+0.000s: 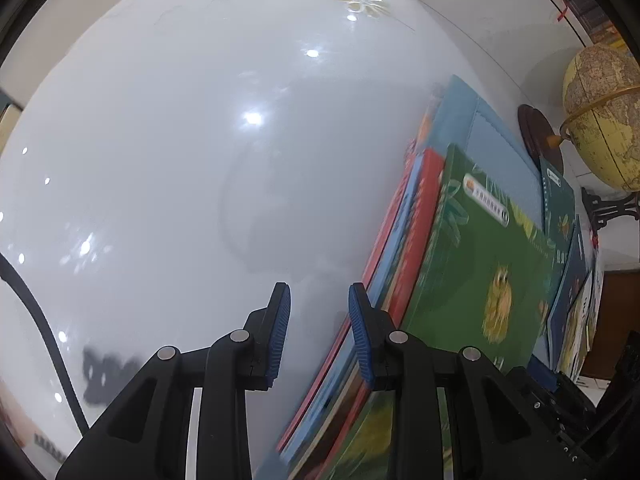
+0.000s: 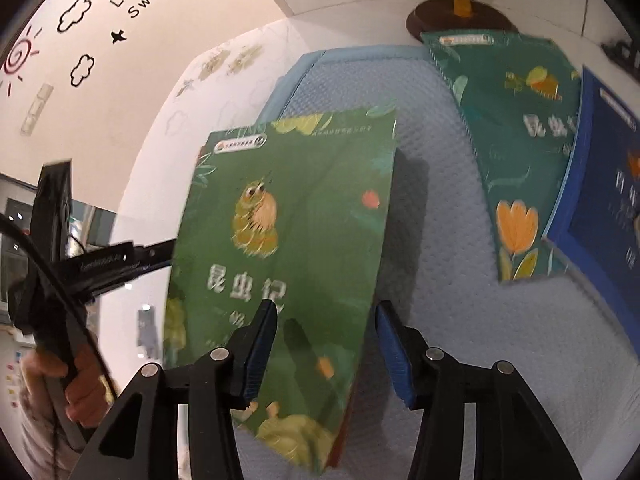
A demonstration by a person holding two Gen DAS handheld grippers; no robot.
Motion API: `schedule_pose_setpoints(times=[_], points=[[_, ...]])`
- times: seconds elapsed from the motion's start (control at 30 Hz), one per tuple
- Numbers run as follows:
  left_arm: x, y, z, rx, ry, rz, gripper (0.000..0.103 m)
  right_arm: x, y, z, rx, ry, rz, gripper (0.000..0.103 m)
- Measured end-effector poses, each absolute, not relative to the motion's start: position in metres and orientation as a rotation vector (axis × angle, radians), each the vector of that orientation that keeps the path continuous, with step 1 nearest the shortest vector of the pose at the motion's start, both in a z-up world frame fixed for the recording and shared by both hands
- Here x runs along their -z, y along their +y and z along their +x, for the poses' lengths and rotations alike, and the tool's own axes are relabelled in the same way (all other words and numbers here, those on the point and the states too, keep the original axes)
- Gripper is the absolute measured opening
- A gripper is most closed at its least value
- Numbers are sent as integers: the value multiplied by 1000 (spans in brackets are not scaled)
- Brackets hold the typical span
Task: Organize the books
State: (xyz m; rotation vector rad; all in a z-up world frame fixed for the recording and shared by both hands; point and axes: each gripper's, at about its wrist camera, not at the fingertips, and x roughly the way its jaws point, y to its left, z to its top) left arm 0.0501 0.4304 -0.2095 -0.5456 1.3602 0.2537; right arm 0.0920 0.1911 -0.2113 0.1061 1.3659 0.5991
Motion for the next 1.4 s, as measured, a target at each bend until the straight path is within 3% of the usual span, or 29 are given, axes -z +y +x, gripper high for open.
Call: schedule_pose_setpoints(times=[0.57, 0.73, 0.83, 1.0, 1.23, 1.4], points=[[197, 416, 90, -239, 1334, -329, 28, 212, 216, 103, -635, 1360, -31, 58], [163, 400, 78, -267, 1266, -244, 28, 194, 175, 98, -694, 1270, 71, 58], [134, 364, 80, -229, 1200, -150, 28, 176, 115, 89, -655, 1142, 101, 58], [108, 256, 109, 6, 1132, -33, 34, 181, -11, 81, -414, 1093, 329, 58], [157, 90, 169, 339, 1226, 3, 34, 218, -174, 73, -109, 1122, 615, 58], [188, 4, 191, 468, 1278, 29, 34, 236, -215, 80, -83, 1150, 662, 58]])
